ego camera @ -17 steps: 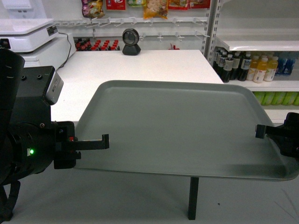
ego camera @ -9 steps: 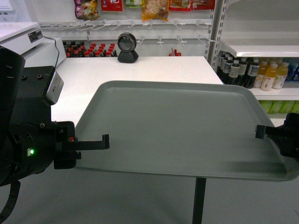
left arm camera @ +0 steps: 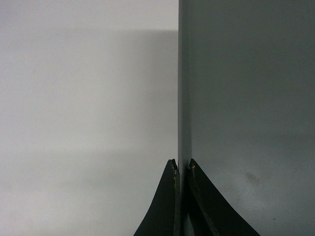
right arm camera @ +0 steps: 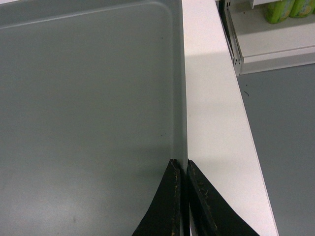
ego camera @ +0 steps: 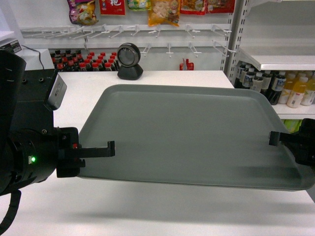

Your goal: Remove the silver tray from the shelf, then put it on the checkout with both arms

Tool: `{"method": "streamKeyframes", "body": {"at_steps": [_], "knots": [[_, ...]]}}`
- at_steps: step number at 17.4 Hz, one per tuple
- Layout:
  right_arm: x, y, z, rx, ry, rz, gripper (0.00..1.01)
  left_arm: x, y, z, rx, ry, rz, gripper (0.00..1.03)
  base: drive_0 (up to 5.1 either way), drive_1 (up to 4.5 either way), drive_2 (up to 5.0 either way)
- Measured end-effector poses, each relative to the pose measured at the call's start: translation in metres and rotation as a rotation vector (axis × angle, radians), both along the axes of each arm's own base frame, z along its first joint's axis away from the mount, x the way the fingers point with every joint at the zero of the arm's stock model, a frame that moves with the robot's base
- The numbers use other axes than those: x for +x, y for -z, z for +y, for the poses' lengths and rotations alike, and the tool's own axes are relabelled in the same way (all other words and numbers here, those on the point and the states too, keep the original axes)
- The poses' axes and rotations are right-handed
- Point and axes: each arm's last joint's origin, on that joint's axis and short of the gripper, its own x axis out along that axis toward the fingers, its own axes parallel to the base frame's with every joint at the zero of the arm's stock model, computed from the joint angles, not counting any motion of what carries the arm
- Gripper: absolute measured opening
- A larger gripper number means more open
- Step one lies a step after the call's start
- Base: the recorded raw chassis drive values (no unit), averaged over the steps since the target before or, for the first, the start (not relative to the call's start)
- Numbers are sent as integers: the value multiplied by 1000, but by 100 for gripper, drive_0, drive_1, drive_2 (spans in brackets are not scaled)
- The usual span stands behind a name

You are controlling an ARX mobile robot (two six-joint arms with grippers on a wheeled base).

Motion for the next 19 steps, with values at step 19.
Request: {"method": "streamKeyframes", "body": {"at_steps": [19], "knots": [[126,98,70,-104,-170,-40,3,69,72,35,45,-268,170,3,-2,43,-46]]}}
